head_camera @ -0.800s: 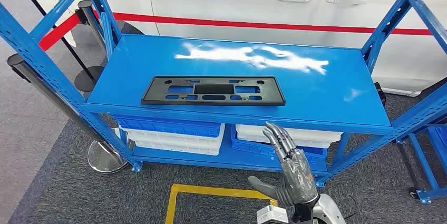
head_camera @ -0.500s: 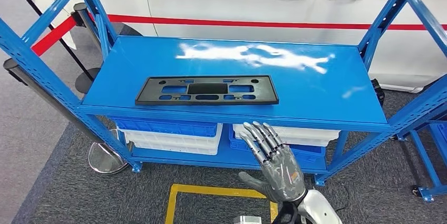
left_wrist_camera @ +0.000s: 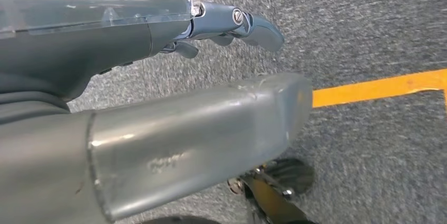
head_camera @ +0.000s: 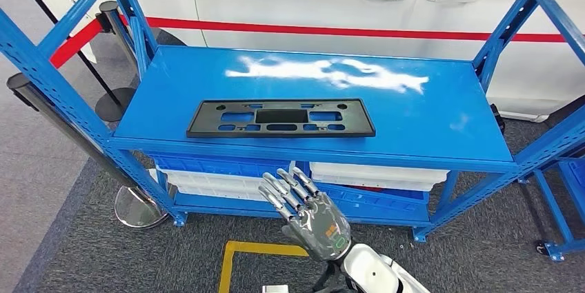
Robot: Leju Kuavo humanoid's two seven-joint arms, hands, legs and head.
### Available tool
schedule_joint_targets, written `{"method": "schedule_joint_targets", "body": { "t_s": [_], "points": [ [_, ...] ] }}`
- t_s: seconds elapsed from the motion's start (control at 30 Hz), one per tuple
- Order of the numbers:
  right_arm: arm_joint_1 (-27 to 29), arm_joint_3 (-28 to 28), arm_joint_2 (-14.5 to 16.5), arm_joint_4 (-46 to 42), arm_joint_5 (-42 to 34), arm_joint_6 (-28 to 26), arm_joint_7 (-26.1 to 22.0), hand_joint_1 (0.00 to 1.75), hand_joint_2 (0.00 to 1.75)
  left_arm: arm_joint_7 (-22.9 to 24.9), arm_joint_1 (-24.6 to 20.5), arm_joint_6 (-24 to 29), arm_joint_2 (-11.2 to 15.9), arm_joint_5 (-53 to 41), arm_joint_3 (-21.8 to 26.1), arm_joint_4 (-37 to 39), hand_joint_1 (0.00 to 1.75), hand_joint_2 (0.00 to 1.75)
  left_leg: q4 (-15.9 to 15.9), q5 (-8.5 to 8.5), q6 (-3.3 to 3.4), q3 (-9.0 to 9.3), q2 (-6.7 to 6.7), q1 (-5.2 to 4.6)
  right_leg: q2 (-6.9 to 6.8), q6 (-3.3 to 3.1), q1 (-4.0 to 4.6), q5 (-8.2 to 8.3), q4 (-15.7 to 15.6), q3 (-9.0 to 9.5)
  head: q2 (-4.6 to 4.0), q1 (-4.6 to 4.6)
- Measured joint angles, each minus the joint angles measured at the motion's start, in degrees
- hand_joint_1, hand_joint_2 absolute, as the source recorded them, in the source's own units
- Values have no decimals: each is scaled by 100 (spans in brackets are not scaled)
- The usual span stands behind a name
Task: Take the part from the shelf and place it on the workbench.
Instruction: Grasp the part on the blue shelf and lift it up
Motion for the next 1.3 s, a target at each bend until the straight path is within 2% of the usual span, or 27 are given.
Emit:
{"method": "schedule_joint_targets", "body": {
  "t_s": [0.07, 0.13, 0.17, 0.2, 0.23, 0.3, 0.33, 0.37, 0.43, 0.5, 0.53, 0.57, 0.63, 0.67, 0.7, 0.73, 0.8, 0.83, 0.87, 0.9, 1.0, 1.07, 1.13, 1.2, 1.23, 1.27, 1.3],
  "points": [
    [-135, 165, 90, 274, 197, -38, 144, 0, 175, -1, -12, -55, 8, 54, -31, 5, 0, 0, -24, 6, 88, -7, 5, 0, -1, 13, -5, -279, 496, -237, -1, 26],
    [-231, 289, 205, 578, 379, -59, 239, 0, 175, -7, -17, -139, 19, 117, -38, 17, 0, 0, -25, -13, 137, -16, 5, -29, -1, 3, 11, -578, 1263, -632, -1, 50],
    [-266, 338, 276, 737, 464, -61, 267, 0, 175, -14, -16, -187, 22, 147, -42, 25, 0, 0, -24, -18, 145, -10, 4, -47, -1, -10, 21, -615, 1507, -770, 0, 55],
    [-303, 379, 355, 894, 543, -61, 284, 0, 175, -23, -15, -238, 23, 179, -49, 31, 0, 0, -24, -26, 152, 3, 1, -67, -1, -34, 34, -547, 1546, -812, 0, 57],
    [-343, 415, 448, 1052, 619, -61, 295, 0, 175, -34, -15, -288, 24, 214, -59, 36, 0, 0, -23, -35, 153, 25, -2, -86, -1, -73, 53, -380, 1364, -741, 0, 61],
    [-445, 462, 643, 1344, 751, -60, 299, 0, 175, -59, -19, -384, 24, 273, -81, 38, 0, 0, -23, -67, 144, 80, -5, -123, -5, -196, 110, 8, 629, -397, 0, 63],
    [-504, 478, 745, 1489, 809, -59, 298, 0, 175, -71, -24, -432, 26, 307, -97, 39, 0, 0, -20, -86, 127, 96, -3, -137, -11, -246, 137, 105, 297, -243, 0, 61],
    [-557, 487, 837, 1624, 859, -57, 296, 0, 175, -81, -28, -478, 28, 337, -112, 42, 0, 0, -22, -102, 101, 103, 0, -142, -16, -281, 159, 131, 93, -149, 0, 56],
    [-631, 493, 998, 1860, 930, -55, 288, 0, 175, -93, -35, -570, 34, 405, -142, 48, 0, 0, -42, -127, 33, 115, 7, -132, -11, -306, 182, 80, -29, -97, 0, 51],
    [-667, 494, 1114, 2014, 959, -55, 265, 0, 175, -92, -40, -633, 52, 453, -161, 55, 0, 0, -20, -176, -35, 148, 12, -122, -1, -331, 144, 76, -111, -4, 0, 51],
    [-686, 494, 1162, 2067, 963, -55, 253, 0, 175, -90, -45, -654, 61, 469, -168, 57, 0, 0, 121, -244, -64, 104, 14, -118, -3, -347, 119, 71, -160, 60, 0, 36],
    [-704, 494, 1203, 2110, 964, -55, 241, 0, 175, -85, -50, -666, 71, 474, -173, 59, 0, 0, 382, -350, -93, -16, 15, -108, -9, -362, 95, 58, -194, 124, 0, 18],
    [-726, 494, 1256, 2182, 962, -55, 219, 0, 175, -70, -51, -682, 78, 477, -179, 61, 0, 0, 1151, -594, -148, -461, 17, -72, -13, -382, 95, -8, -205, 210, 0, -19],
    [-724, 494, 1267, 2214, 960, -55, 206, 0, 175, -61, -41, -685, 81, 480, -181, 66, 0, 0, 1456, -632, -176, -684, 17, -54, -8, -378, 93, -51, -204, 257, 0, -24],
    [-719, 494, 1274, 2242, 958, -55, 195, 0, 175, -52, -29, -685, 85, 484, -183, 73, 0, 0, 1579, -557, -200, -828, 18, -35, 0, -369, 88, -103, -203, 316, 0, -26],
    [-716, 494, 1280, 2267, 956, -55, 188, 0, 175, -44, -15, -685, 91, 487, -186, 81, 0, 0, 1491, -368, -221, -869, 19, -17, 10, -354, 82, -160, -202, 386, 0, -29],
    [-718, 494, 1303, 2301, 953, -55, 178, 0, 175, -34, 1, -686, 114, 489, -198, 92, 0, 0, 786, 191, -251, -667, 27, 19, 25, -301, 64, -296, -203, 553, 0, -32],
    [-727, 493, 1318, 2311, 951, -55, 176, 0, 175, -32, 4, -690, 124, 489, -207, 93, 0, 0, 445, 354, -252, -534, 30, 15, 31, -262, 67, -361, -199, 610, -1, -38],
    [-736, 492, 1335, 2319, 947, -55, 172, 0, 175, -29, -5, -695, 130, 489, -215, 94, 0, 0, 203, 414, -218, -433, 32, 8, 34, -222, 71, -413, -202, 644, 0, -46],
    [-746, 490, 1351, 2323, 944, -56, 170, 0, 175, -30, -12, -701, 130, 489, -223, 95, 0, 0, 108, 363, -171, -387, 31, -6, 35, -183, 80, -440, -207, 663, 0, -44],
    [-765, 485, 1385, 2320, 934, -57, 161, 0, 175, -31, -18, -717, 129, 489, -246, 96, 0, 0, 25, 216, 4, -293, 14, -13, 32, -85, 85, -411, -90, 670, 1, -33],
    [-780, 477, 1397, 2315, 924, -55, 156, 0, 175, -31, -11, -725, 131, 489, -271, 97, 0, 0, -10, 141, 85, -169, 8, -5, 26, -46, 79, -439, 395, 407, -1, -20],
    [-782, 459, 1399, 2316, 912, -52, 154, 0, 175, -29, -13, -732, 135, 489, -290, 101, 0, 0, -27, 51, 135, -60, 4, -17, 23, -30, 81, -670, 1132, -134, -1, 7],
    [-767, 435, 1398, 2317, 893, -49, 154, 0, 175, -24, -5, -738, 139, 489, -305, 106, 0, 0, -27, -58, 155, 68, -7, -45, 23, -50, 90, -877, 1542, -601, -1, 20],
    [-761, 422, 1397, 2317, 877, -47, 152, 0, 175, -20, 1, -740, 140, 489, -311, 108, 0, 0, -27, -118, 159, 149, -13, -62, 23, -81, 105, -837, 1491, -707, -1, 25],
    [-758, 406, 1397, 2317, 857, -46, 149, 0, 175, -17, 4, -741, 140, 489, -316, 110, 0, 0, -28, -180, 158, 240, -17, -83, 23, -129, 127, -666, 1274, -728, 0, 32],
    [-757, 385, 1397, 2317, 835, -46, 144, 0, 175, -15, 5, -742, 138, 489, -319, 110, 0, 0, -34, -245, 156, 321, -19, -99, 23, -206, 166, -347, 929, -690, 0, 39]
  ]
}}
